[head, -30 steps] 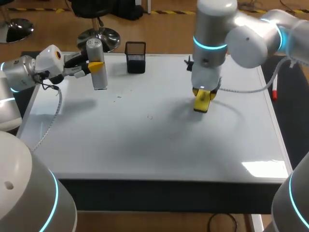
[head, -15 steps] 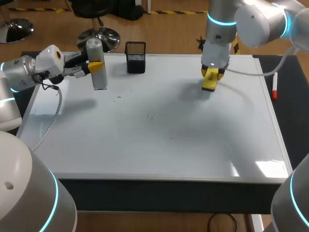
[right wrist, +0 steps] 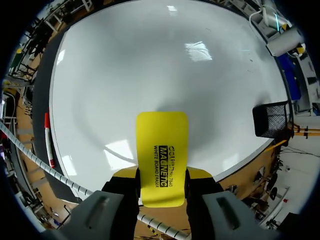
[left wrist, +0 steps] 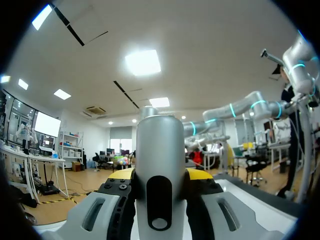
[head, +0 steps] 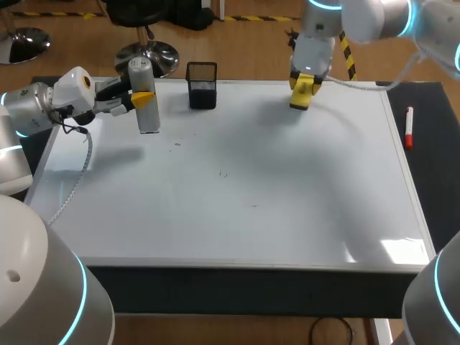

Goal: Pick up the inspection probe, press it on each red-marked spot on the whiteboard one by one, put down the probe, pick up the eraser, and wipe off all the red marks.

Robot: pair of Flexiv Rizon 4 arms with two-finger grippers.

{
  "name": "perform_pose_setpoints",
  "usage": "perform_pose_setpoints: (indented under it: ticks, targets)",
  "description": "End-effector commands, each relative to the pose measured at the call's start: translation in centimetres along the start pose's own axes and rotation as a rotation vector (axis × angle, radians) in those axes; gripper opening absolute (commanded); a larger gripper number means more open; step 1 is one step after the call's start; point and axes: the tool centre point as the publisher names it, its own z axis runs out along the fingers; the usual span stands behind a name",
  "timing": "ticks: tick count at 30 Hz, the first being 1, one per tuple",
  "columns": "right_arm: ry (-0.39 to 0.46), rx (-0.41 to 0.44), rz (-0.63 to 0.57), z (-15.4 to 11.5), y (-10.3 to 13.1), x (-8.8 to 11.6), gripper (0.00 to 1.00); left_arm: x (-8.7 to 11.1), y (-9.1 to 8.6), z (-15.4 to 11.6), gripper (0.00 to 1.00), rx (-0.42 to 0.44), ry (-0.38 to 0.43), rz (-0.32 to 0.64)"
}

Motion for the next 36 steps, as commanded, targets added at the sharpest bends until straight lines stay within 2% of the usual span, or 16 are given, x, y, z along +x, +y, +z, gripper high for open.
perform_pose_setpoints:
  ticks: [1,22,28,36]
  targets:
    - [0.025,-0.061,-0.012,-0.1,-1.2,-1.8,0.00,0.1,-0.1,0.1,0.00,0.000,-0.002,0.002]
    - [0.007,-0.027,-0.141,-1.2,0.0,-8.2,0.00,0.1,-0.1,0.1,0.00,0.000,-0.002,0.002]
    - [0.010,-0.035,-0.160,-0.8,0.1,-9.0,0.00,0.1,-0.1,0.1,0.00,0.000,-0.002,0.002]
    - [0.010,-0.037,-0.154,-0.5,0.3,-8.8,0.00,0.1,-0.1,0.1,0.00,0.000,-0.002,0.002]
